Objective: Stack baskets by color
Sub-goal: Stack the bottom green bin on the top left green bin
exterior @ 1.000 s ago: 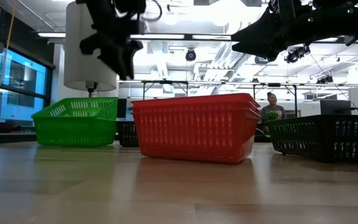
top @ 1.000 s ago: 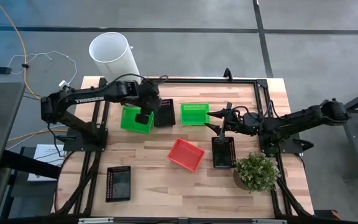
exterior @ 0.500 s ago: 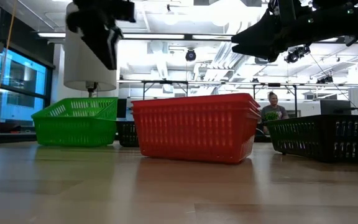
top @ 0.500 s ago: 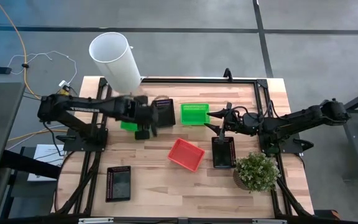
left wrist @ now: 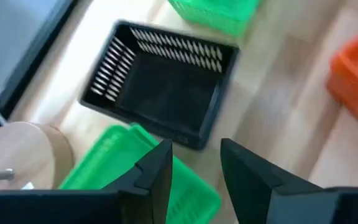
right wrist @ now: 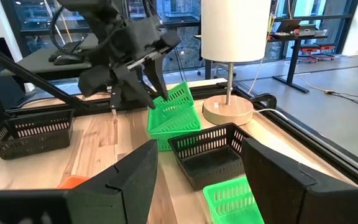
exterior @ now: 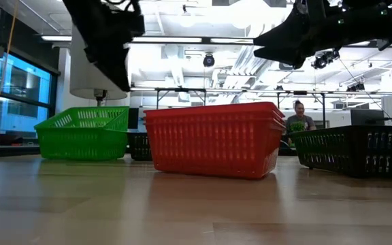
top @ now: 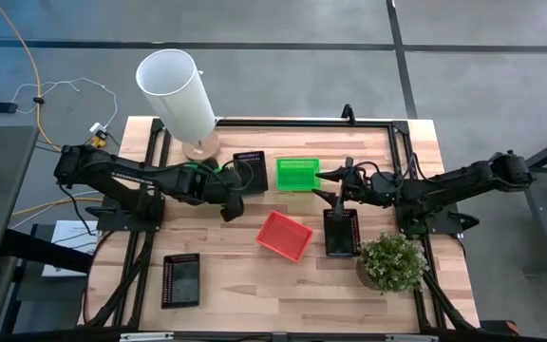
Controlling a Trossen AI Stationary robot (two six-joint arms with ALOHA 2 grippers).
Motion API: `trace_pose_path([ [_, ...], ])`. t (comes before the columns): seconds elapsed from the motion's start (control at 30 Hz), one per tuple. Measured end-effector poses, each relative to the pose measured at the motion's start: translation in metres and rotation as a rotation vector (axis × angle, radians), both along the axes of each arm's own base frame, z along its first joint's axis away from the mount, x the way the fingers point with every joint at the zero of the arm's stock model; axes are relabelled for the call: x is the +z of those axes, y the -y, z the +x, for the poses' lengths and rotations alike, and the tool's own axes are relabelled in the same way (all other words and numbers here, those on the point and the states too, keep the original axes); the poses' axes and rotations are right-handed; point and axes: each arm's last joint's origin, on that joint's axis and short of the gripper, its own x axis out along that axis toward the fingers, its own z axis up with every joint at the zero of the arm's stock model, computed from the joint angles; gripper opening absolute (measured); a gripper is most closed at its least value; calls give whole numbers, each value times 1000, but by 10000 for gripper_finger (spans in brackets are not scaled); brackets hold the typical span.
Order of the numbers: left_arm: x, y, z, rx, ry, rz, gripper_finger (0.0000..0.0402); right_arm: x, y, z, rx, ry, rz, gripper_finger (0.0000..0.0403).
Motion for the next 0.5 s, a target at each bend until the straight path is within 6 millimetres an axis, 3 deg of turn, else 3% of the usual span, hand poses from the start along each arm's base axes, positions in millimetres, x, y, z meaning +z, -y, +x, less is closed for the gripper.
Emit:
trace_pose_path([
  [0.5,-18,4,4,265,31,114,93,0,0,0,2,10,22,220],
])
